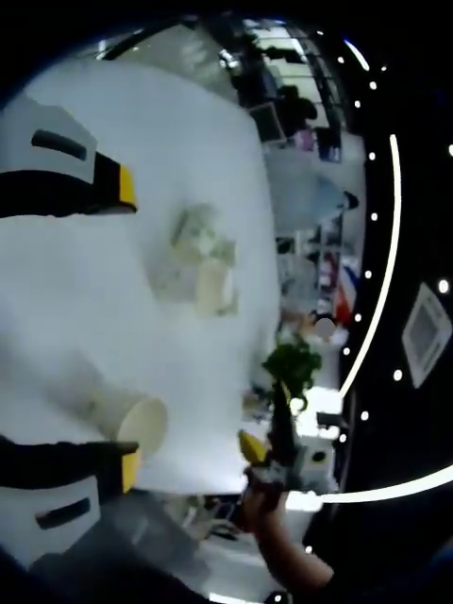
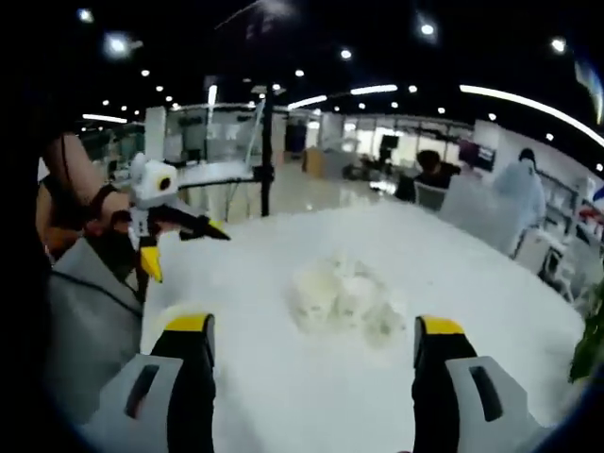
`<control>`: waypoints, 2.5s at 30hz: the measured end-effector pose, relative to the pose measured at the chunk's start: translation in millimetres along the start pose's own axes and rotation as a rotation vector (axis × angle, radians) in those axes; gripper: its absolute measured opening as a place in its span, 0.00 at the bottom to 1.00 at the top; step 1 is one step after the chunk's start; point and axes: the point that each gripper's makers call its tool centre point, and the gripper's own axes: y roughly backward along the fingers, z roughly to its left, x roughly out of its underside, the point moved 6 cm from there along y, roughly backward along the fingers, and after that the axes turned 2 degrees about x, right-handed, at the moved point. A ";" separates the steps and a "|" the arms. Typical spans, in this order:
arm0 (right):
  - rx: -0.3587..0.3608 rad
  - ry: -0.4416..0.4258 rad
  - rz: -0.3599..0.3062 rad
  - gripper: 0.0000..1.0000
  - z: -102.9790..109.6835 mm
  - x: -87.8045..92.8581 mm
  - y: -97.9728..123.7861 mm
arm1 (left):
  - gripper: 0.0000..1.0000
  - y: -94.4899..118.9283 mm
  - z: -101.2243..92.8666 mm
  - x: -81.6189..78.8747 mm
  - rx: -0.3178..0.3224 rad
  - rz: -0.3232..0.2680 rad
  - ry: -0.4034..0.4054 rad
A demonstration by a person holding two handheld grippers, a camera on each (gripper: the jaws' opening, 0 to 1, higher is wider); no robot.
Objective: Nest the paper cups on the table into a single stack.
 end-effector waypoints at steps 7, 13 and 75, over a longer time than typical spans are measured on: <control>-0.157 0.131 0.053 0.78 2.7 -4.4 -45.1 | 0.98 -2.3 1.7 0.7 -0.023 0.001 0.019; -0.239 0.208 0.075 0.71 9.2 -2.5 -72.4 | 0.98 -3.3 2.7 1.6 -0.037 -0.002 0.033; -0.521 0.411 0.284 0.00 20.1 22.6 -131.5 | 0.98 4.9 16.1 11.6 -0.075 0.013 0.078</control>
